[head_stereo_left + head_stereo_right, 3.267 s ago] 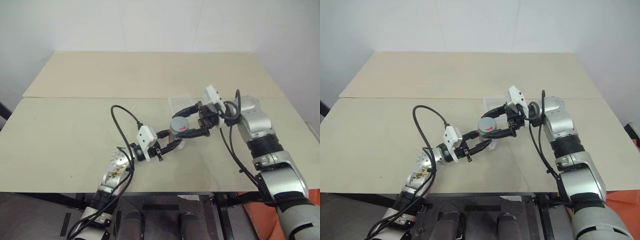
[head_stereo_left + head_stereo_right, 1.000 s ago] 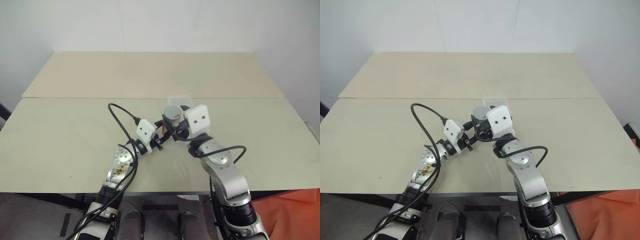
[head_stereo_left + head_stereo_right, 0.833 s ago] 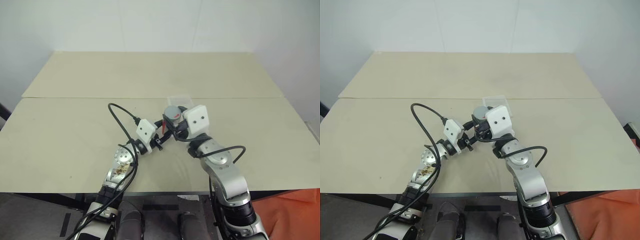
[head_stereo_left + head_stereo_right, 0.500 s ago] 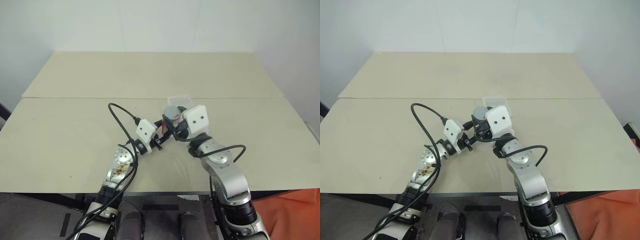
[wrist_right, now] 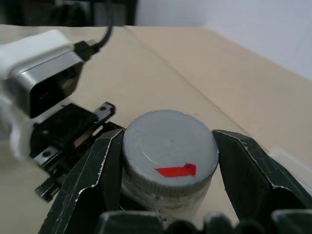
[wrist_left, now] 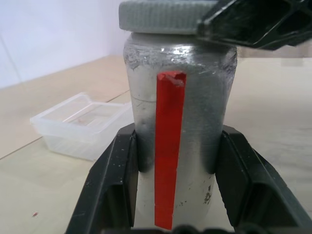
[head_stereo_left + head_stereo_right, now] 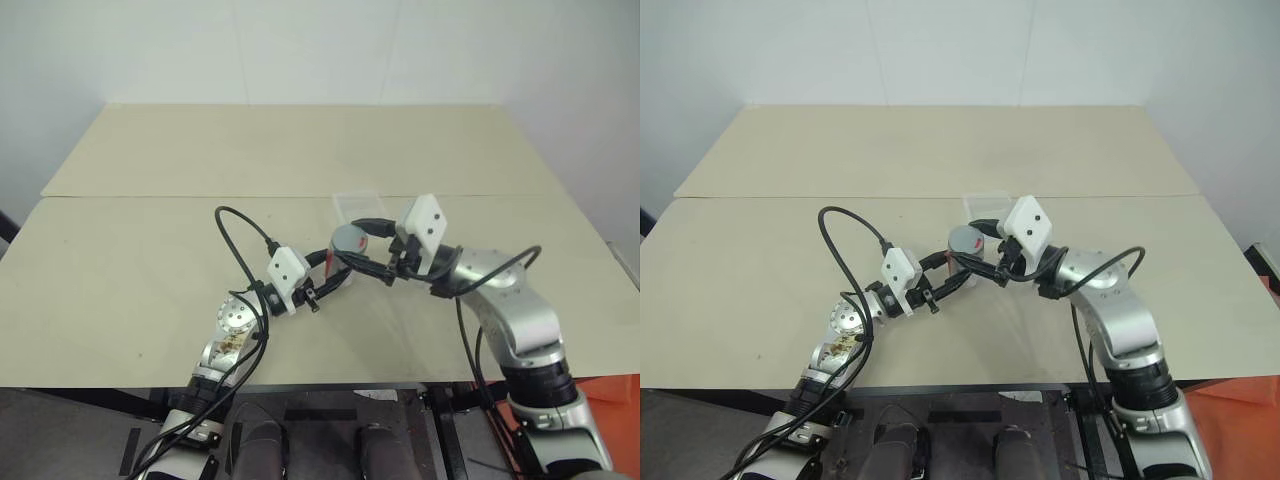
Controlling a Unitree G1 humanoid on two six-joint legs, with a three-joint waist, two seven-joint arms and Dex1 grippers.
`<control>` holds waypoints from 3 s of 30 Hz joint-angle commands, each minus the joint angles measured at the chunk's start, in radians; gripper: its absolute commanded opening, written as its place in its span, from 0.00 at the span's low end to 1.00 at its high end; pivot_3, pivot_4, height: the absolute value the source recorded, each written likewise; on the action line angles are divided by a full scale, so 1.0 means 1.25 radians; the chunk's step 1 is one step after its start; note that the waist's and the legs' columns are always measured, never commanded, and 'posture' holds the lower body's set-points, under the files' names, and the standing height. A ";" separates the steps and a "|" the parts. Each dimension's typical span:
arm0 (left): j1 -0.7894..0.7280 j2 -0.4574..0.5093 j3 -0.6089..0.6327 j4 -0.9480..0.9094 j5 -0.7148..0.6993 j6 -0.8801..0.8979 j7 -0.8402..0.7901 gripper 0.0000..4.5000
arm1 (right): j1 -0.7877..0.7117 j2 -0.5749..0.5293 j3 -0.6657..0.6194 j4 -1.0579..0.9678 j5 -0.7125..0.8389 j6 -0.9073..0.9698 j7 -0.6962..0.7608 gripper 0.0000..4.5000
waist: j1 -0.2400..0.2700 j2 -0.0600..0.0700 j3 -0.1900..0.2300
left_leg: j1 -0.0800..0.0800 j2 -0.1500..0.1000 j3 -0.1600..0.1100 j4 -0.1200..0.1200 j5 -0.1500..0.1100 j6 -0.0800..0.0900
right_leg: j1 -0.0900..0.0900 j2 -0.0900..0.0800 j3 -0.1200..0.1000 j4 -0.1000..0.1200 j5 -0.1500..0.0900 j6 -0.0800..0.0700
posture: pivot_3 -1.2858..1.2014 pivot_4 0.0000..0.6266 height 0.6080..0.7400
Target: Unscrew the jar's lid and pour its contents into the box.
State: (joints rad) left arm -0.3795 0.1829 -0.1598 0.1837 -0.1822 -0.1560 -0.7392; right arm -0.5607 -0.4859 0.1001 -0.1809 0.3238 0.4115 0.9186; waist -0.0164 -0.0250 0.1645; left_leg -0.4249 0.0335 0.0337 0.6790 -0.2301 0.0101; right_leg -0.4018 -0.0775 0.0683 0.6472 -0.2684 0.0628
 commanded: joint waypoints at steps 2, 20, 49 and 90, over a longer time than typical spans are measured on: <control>-0.012 -0.009 0.000 -0.031 -0.010 -0.014 -0.002 0.42 | -0.126 -0.002 0.057 0.185 0.035 -0.122 0.260 0.62 | -0.001 0.000 0.000 | 0.000 0.000 0.001 0.000 0.000 0.000 | 0.000 0.000 0.000 0.000 0.000 0.000 | 0.52 0.24 1.00; 0.006 -0.011 -0.011 -0.054 -0.010 -0.004 -0.002 0.42 | -0.407 0.030 0.144 0.708 0.047 -0.338 0.557 0.62 | 0.002 0.000 0.000 | 0.000 0.000 0.003 0.000 0.000 0.000 | 0.000 0.000 0.000 0.001 0.000 0.000 | 0.52 0.24 1.00; 0.012 -0.022 -0.018 -0.034 0.017 -0.007 0.032 0.42 | 0.033 0.081 -0.079 -0.156 0.053 0.016 -0.158 0.99 | 0.011 0.000 0.000 | -0.001 0.000 -0.002 0.000 0.000 0.000 | -0.001 -0.001 0.000 0.001 0.000 0.000 | 0.52 0.24 1.00; -0.042 -0.003 0.039 0.036 -0.015 -0.005 0.008 0.42 | 0.093 0.167 0.041 -0.214 -0.124 0.108 -0.453 0.99 | 0.003 0.000 0.000 | -0.001 0.000 -0.002 0.000 0.000 0.000 | -0.001 0.000 0.000 0.000 0.000 0.000 | 0.52 0.24 1.00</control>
State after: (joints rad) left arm -0.4146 0.1816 -0.1317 0.2347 -0.1682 -0.1460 -0.7214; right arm -0.4491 -0.2790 0.1776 -0.4058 0.1771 0.5699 0.3626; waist -0.0125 -0.0248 0.1645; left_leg -0.4259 0.0335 0.0316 0.6786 -0.2300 0.0098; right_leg -0.4030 -0.0777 0.0681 0.6477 -0.2683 0.0626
